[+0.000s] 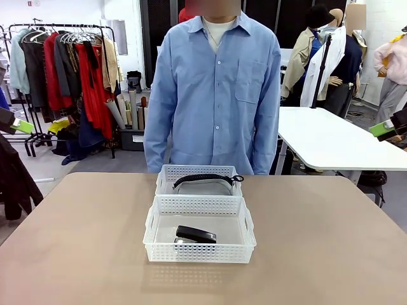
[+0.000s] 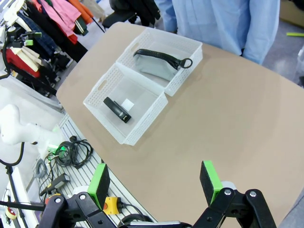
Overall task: Distribute items into two baskets.
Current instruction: Place the picked Stapler into the Organizing basket as instructed by the person.
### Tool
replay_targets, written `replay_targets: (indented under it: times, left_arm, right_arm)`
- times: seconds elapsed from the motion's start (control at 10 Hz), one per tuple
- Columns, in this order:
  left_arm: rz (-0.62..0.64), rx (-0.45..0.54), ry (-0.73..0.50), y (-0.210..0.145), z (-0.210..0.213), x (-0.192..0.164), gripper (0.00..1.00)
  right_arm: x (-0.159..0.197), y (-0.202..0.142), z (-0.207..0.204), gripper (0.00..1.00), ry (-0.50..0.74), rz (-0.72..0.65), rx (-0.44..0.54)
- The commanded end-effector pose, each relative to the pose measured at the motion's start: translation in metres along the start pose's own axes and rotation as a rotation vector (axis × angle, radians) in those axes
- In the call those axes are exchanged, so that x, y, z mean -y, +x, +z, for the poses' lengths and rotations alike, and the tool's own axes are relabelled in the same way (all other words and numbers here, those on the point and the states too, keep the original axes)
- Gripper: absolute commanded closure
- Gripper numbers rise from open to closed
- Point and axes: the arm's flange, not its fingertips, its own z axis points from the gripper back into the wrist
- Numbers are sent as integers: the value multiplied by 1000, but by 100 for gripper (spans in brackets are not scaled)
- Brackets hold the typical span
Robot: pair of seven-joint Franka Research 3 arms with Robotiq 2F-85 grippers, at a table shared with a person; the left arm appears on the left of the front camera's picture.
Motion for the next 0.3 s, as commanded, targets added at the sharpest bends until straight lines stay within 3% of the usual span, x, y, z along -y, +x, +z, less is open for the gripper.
replay_targets:
  times: [0.0, 0.2]
  left_arm:
    - [-6, 4, -7, 0, 1, 0, 0]
    - [-6, 4, -7, 0, 1, 0, 0]
  right_arm:
    - [-1, 0, 0, 0, 2, 6, 1]
    - [-1, 0, 0, 0, 2, 6, 1]
